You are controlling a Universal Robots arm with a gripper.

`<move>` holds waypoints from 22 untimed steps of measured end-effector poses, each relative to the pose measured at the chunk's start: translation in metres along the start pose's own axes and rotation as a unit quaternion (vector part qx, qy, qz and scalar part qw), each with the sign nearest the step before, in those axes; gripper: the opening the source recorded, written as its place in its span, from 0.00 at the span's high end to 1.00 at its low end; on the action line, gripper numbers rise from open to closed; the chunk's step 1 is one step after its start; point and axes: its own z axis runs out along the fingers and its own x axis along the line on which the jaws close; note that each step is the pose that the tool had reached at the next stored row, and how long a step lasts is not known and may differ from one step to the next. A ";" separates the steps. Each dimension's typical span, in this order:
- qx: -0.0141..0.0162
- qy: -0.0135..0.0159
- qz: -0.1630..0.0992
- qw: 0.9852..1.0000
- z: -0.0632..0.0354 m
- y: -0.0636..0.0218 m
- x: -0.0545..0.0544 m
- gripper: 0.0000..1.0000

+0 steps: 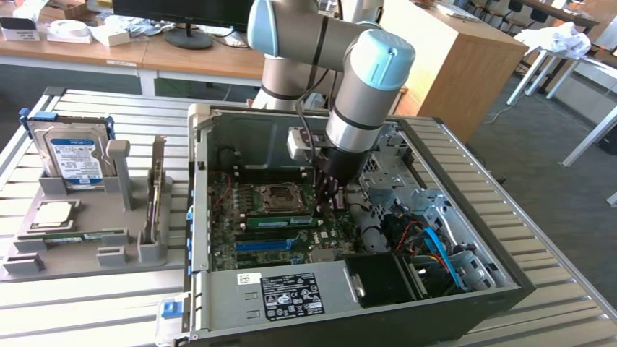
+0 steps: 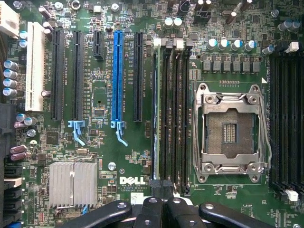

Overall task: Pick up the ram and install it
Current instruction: 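Press down the ram until it locks into place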

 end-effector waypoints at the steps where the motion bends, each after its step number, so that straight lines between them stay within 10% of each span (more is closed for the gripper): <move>1: 0.000 0.000 0.000 1.000 0.0000 0.0000 0.000 0.90; 22: 0.000 0.000 0.000 1.000 -0.0023 0.0001 0.000 0.90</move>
